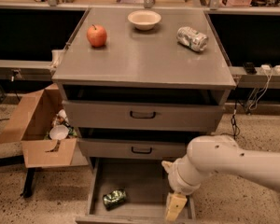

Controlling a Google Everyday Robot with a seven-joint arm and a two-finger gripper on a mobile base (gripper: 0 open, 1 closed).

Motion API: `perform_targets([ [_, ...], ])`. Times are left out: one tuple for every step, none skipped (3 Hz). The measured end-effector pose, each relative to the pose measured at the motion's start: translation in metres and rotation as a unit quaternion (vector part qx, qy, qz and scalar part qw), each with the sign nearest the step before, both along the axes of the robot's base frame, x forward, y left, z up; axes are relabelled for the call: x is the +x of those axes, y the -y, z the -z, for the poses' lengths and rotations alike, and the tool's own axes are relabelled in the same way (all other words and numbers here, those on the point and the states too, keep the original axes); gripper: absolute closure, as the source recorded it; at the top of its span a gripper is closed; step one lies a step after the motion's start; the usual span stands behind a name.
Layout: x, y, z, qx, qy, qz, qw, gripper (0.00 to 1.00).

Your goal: Pick green can from bottom drawer and place on counter

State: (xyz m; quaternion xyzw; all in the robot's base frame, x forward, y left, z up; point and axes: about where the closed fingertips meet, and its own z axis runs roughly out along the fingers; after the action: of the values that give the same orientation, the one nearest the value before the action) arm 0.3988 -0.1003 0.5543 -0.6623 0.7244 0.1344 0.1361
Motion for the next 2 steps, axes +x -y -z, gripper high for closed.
perform_targets([
  [-0.001, -0.027, 0.068, 0.038, -0.009, -0.002, 0.9992, 0.00],
  [0.004, -0.061, 0.135, 0.085, -0.033, 0.000, 0.9958, 0.00],
])
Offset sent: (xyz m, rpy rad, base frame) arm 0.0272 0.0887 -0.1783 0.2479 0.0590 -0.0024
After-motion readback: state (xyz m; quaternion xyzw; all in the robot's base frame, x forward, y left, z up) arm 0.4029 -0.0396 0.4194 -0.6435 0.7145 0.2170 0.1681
